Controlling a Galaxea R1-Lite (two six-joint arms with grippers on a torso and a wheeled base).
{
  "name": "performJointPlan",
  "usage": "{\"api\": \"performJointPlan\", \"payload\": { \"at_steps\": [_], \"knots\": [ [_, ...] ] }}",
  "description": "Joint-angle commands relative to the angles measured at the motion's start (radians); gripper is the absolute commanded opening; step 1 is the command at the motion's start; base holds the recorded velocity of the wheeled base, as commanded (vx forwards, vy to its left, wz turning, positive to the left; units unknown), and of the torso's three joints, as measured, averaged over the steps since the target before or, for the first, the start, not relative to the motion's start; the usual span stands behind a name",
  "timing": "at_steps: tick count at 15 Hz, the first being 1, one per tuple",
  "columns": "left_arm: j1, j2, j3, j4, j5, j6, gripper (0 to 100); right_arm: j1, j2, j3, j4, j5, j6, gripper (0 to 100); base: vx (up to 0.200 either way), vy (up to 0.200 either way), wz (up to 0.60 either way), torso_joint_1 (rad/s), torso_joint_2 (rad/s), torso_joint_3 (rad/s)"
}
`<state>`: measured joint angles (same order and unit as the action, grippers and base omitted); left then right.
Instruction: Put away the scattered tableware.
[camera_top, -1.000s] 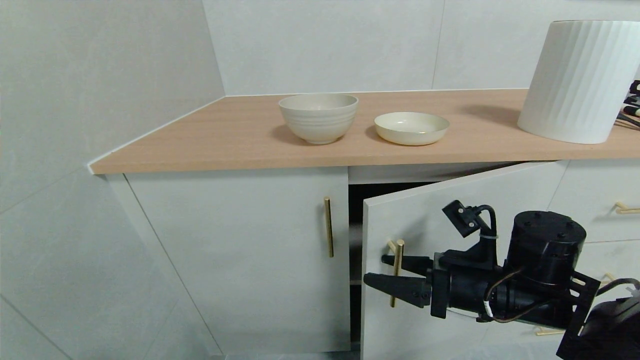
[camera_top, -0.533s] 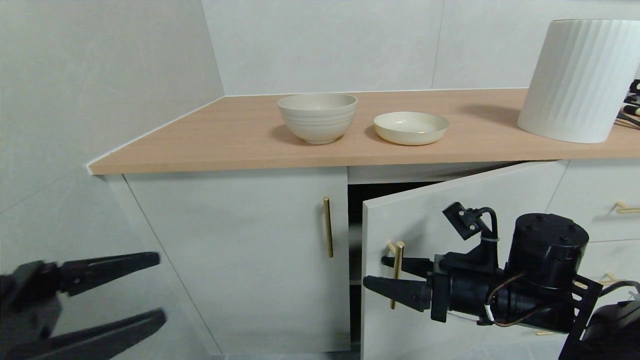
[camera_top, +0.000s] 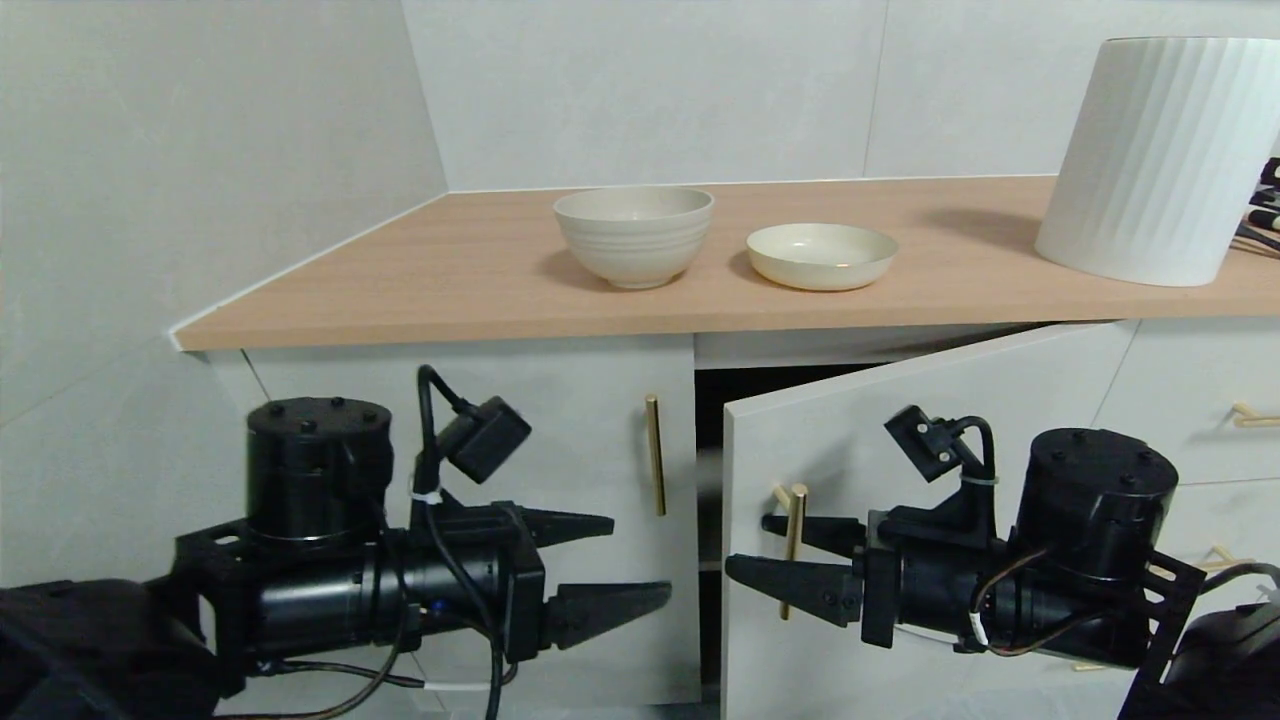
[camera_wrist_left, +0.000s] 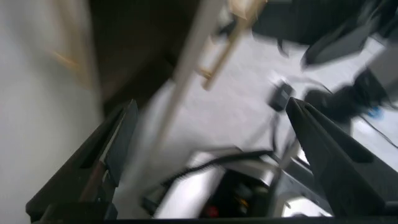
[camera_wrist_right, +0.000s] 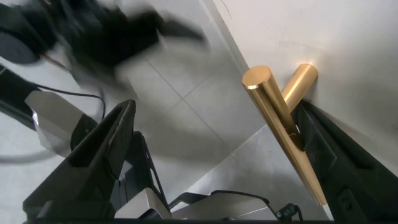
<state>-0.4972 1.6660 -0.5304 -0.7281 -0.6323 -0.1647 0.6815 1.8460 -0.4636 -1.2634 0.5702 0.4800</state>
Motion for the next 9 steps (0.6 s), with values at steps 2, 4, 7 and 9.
{"api": "performJointPlan", "payload": {
  "at_steps": [2,4,7,9],
  "knots": [
    [-0.038,0.086,0.021,-0.025,0.002,-0.027,0,0.004,0.009,0.0,0.002,0.0,0.002,100,0.0,0.0,0.0,0.0,0.0,0.0],
    [-0.038,0.087,0.015,-0.027,0.002,-0.03,0,0.004,0.009,0.0,0.001,0.0,0.0,100,0.0,0.0,0.0,0.0,0.0,0.0],
    [-0.038,0.104,-0.003,-0.07,0.0,-0.045,0,0.007,0.01,0.003,0.002,0.002,0.002,100,0.0,0.0,0.0,0.0,0.0,0.0],
    [-0.041,0.153,-0.025,-0.18,0.002,-0.07,0,0.006,0.01,0.003,0.001,0.0,0.002,100,0.0,0.0,0.0,0.0,0.0,0.0]
  ]
}}
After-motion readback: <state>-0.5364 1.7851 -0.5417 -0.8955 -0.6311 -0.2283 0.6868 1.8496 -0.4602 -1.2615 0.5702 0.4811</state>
